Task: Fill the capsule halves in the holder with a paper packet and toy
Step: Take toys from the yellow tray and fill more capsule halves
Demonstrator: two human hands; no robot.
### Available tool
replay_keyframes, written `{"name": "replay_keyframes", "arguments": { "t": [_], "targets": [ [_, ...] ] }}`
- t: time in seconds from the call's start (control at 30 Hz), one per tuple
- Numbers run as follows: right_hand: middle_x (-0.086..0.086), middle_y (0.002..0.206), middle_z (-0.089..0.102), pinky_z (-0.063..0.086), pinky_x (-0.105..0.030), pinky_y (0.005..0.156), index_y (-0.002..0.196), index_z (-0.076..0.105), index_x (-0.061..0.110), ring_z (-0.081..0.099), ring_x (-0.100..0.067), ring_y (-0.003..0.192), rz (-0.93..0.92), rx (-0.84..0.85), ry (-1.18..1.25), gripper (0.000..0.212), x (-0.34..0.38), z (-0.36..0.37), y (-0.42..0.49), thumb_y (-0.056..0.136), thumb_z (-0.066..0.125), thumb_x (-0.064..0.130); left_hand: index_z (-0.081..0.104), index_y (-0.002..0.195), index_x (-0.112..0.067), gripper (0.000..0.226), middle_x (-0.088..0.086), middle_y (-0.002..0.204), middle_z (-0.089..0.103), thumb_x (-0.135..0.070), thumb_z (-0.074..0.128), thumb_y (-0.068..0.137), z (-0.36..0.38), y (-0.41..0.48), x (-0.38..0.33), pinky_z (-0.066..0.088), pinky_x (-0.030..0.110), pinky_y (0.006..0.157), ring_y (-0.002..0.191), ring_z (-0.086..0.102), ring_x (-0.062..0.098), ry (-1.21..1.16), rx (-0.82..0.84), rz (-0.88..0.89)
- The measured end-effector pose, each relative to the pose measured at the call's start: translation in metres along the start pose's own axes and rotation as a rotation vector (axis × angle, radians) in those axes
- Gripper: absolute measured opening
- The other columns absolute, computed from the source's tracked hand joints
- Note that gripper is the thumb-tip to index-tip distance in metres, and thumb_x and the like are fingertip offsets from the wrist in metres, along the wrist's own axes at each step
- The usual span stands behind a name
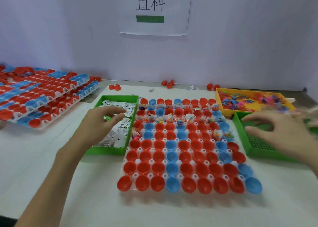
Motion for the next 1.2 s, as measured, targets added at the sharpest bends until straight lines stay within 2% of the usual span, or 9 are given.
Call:
{"name": "replay_keyframes", "arguments": {
  "t": [0.13, 0.23, 0.33, 0.47, 0.67, 0.77, 0.97, 1.03, 1.2],
  "targets": [
    [0.022, 0.096, 0.068, 0.057, -0.037, 0.077, 0.085, 0.066, 0.056, 0.065, -0.002, 0.086, 0.115, -0.187, -0.076, 0.038, -0.058, -0.026, -0.016, 0.079, 0.080, 0.021, 0.070, 0.122, -0.021, 0.032, 0.004, 0.127, 0.067, -0.026, 0.072, 0.091, 0.007, -0.001, 0.023, 0.047, 0.038, 0.092, 0.101, 0.059, 0.015, 0.210, 0.103, -0.182],
    [0.014, 0.103, 0.064, 0.055, -0.046, 0.082, 0.090, 0.062, 0.059, 0.064, -0.014, 0.089, 0.194, -0.270, -0.174, 0.040, -0.087, -0.038, -0.021, 0.074, 0.085, 0.030, 0.076, 0.104, -0.021, 0.019, 0.006, 0.112, 0.067, -0.027, 0.077, 0.086, 0.014, -0.003, 0.025, 0.046, 0.032, 0.076, 0.093, 0.061, 0.020, 0.216, 0.130, -0.197],
    [-0.020, 0.122, 0.062, 0.050, -0.049, 0.093, 0.116, 0.066, 0.035, 0.060, -0.038, 0.108, 0.383, -0.142, -0.334, 0.053, -0.108, -0.043, -0.011, 0.068, 0.088, 0.039, 0.074, 0.079, -0.028, 0.010, 0.006, 0.091, 0.068, -0.023, 0.081, 0.083, 0.014, 0.000, 0.020, 0.043, 0.025, 0.057, 0.074, 0.065, 0.019, 0.194, 0.093, -0.203],
    [-0.023, 0.141, 0.053, 0.043, -0.043, 0.101, 0.136, 0.058, 0.012, 0.052, -0.039, 0.126, 0.490, 0.022, -0.394, 0.073, -0.115, -0.036, -0.009, 0.074, 0.085, 0.040, 0.074, 0.071, -0.025, 0.017, 0.003, 0.068, 0.069, -0.013, 0.082, 0.079, 0.017, 0.000, 0.019, 0.043, 0.020, 0.046, 0.054, 0.065, 0.020, 0.147, 0.065, -0.232],
    [-0.010, 0.094, 0.064, 0.042, -0.036, 0.071, 0.090, 0.074, 0.022, 0.058, -0.029, 0.082, 0.329, -0.072, -0.303, 0.020, -0.100, -0.028, -0.004, 0.075, 0.087, 0.019, 0.072, 0.076, -0.021, 0.022, -0.004, 0.071, 0.068, -0.001, 0.081, 0.079, 0.017, -0.003, 0.014, 0.042, 0.015, 0.051, 0.061, 0.063, 0.009, 0.078, -0.037, -0.194],
    [0.001, 0.084, 0.066, 0.036, -0.032, 0.063, 0.068, 0.068, 0.029, 0.056, -0.018, 0.074, 0.286, -0.114, -0.263, 0.020, -0.092, -0.025, -0.006, 0.075, 0.086, 0.025, 0.073, 0.079, -0.018, 0.021, -0.003, 0.072, 0.069, 0.002, 0.079, 0.078, 0.011, -0.005, 0.010, 0.040, -0.001, 0.059, 0.066, 0.062, 0.006, 0.051, -0.144, -0.159],
    [0.012, 0.074, 0.065, 0.037, -0.027, 0.059, 0.068, 0.070, 0.028, 0.059, -0.009, 0.070, 0.277, -0.209, -0.168, 0.022, -0.090, -0.025, -0.010, 0.077, 0.085, 0.015, 0.072, 0.083, -0.025, 0.021, -0.011, 0.077, 0.069, -0.005, 0.079, 0.081, -0.003, -0.007, -0.001, 0.046, 0.020, 0.061, 0.069, 0.060, 0.011, -0.012, -0.277, -0.119],
    [0.010, 0.075, 0.068, 0.039, -0.023, 0.058, 0.070, 0.070, 0.027, 0.062, -0.008, 0.070, 0.276, -0.211, -0.135, 0.024, -0.090, -0.024, -0.011, 0.075, 0.086, 0.010, 0.072, 0.086, -0.025, 0.021, -0.009, 0.079, 0.070, -0.005, 0.078, 0.081, -0.007, -0.010, -0.008, 0.046, 0.012, 0.061, 0.068, 0.061, 0.010, -0.067, -0.310, -0.100],
    [0.004, 0.082, 0.072, 0.051, -0.013, 0.057, 0.079, 0.070, 0.025, 0.069, -0.015, 0.071, 0.245, -0.311, -0.005, 0.029, -0.095, -0.025, -0.013, 0.076, 0.081, -0.002, 0.072, 0.086, -0.031, 0.025, -0.008, 0.079, 0.074, -0.007, 0.078, 0.081, -0.015, -0.022, -0.043, 0.056, 0.024, 0.067, 0.075, 0.071, 0.013, -0.416, -0.366, -0.063]
  ]
}}
Point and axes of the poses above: each hand's wrist, its own y-axis towards the middle knuckle, its own z-axis out of the palm, x = y × z, the point moved 3 cm from there along y, towards the middle knuckle
